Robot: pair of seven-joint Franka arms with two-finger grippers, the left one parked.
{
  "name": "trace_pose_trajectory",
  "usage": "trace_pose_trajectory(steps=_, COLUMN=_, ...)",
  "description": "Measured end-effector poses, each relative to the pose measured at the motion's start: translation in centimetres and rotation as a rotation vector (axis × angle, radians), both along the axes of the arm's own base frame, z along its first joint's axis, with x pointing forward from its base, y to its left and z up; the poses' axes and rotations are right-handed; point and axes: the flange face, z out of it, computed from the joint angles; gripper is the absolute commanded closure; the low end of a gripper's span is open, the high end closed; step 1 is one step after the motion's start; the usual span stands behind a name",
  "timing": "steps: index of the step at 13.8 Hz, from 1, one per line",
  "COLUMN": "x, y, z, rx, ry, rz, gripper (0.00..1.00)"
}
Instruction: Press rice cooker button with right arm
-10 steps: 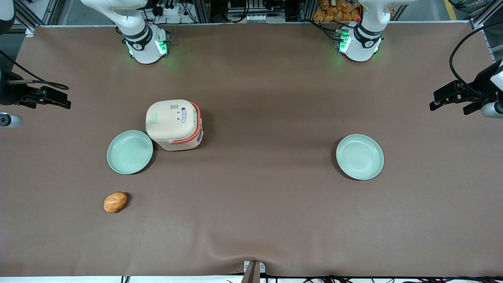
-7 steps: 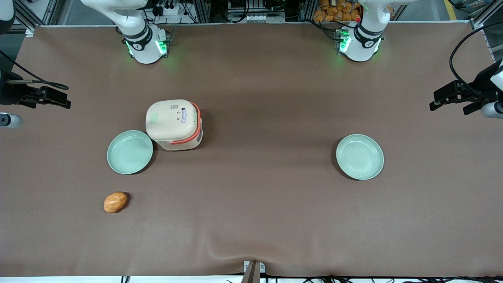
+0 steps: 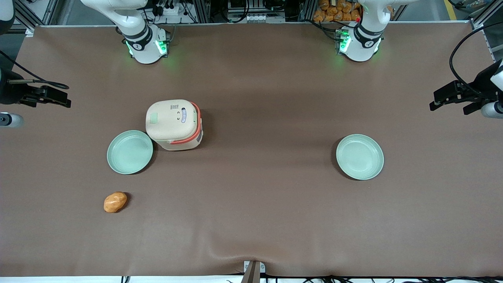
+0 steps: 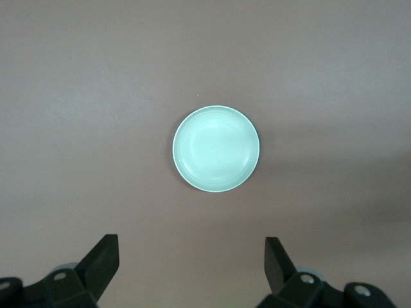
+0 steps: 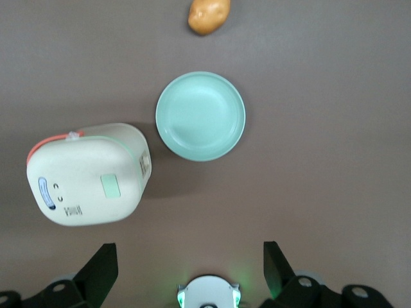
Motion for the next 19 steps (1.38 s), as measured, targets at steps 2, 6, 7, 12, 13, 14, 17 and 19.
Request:
trace_pose_trajectory(steps=2, x=-0.1, y=0.9, z=-0.2, rx=-0.006, ry=0.010, rz=-0.010, gripper=0.00)
trace_pose_trajectory(steps=6, x=0.4, y=3.5, z=-0.4, rx=-0.008, ry=-0.013, rz=0.016, gripper=0.00)
trace_pose_trajectory(steps=7, x=0.8, y=4.5, z=-0.3, rx=-0.004, ry=-0.047, rz=0.031, gripper=0.00)
trace_pose_trajectory(steps=12, x=1.6, y=8.8, z=-3.4, rx=-0.004, ry=-0.043, rz=0.087, gripper=0.00)
trace_pose_trajectory(steps=13, x=1.7, y=9.1, z=-4.7, rx=-0.010, ry=-0.026, rz=0.073, gripper=0.00)
trace_pose_trajectory(steps=14, x=1.7, y=9.4, z=-6.3, rx=-0.012, ry=0.004, rz=0.046, gripper=0.00)
trace_pose_trajectory(steps=17, x=1.3, y=10.8, z=-10.7, rx=0.089, ry=0.114, rz=-0.017, gripper=0.00)
trace_pose_trajectory(steps=19, x=1.4, y=11.5, z=-12.0, rx=0.125, ry=0.129, rz=-0.024, gripper=0.00)
